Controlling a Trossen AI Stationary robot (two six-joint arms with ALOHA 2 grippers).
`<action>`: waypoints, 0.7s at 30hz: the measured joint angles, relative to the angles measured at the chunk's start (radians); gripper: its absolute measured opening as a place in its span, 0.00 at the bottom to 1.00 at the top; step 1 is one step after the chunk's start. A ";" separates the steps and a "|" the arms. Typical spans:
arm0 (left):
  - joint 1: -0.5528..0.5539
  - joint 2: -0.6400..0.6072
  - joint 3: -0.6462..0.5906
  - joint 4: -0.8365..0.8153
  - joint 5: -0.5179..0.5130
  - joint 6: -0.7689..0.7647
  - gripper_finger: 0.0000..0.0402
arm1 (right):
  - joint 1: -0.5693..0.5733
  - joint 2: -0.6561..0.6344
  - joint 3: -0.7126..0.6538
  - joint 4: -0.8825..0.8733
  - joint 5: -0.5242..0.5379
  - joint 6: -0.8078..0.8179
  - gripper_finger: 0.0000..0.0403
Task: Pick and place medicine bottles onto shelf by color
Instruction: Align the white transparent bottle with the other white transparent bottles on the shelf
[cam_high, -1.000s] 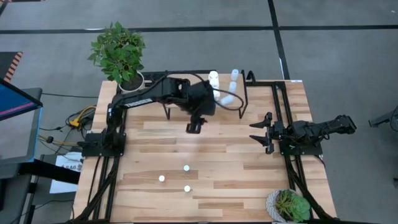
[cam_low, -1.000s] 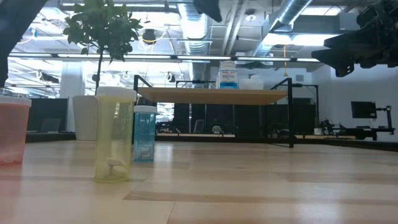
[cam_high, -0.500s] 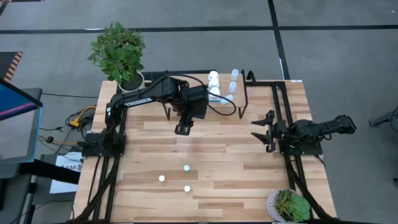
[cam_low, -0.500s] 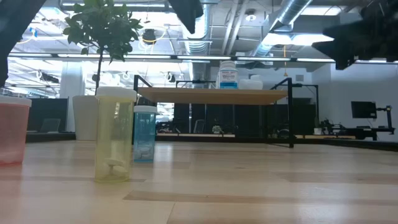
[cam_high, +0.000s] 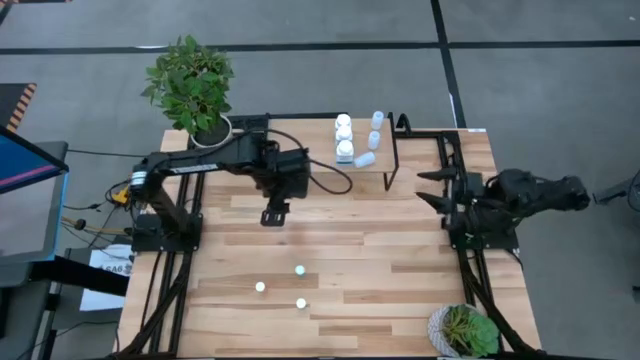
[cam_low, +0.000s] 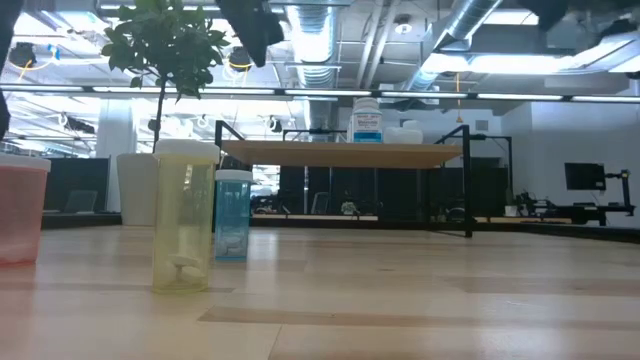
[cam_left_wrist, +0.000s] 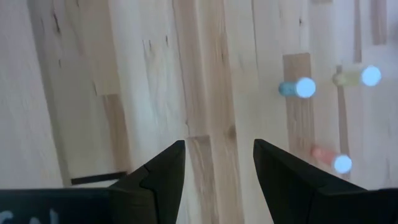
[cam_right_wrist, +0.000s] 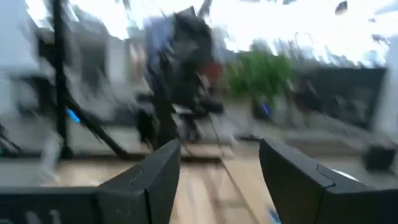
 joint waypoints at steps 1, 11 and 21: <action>0.000 -0.027 -0.046 0.037 0.000 -0.010 0.44 | -0.008 0.063 0.061 -0.063 0.025 0.000 0.58; 0.000 -0.261 -0.481 0.449 0.000 -0.125 0.44 | -0.257 0.639 0.695 -0.736 0.115 0.036 0.52; 0.000 -0.348 -0.798 0.746 -0.007 -0.212 0.44 | -0.598 0.972 1.075 -0.972 -0.110 -0.073 0.55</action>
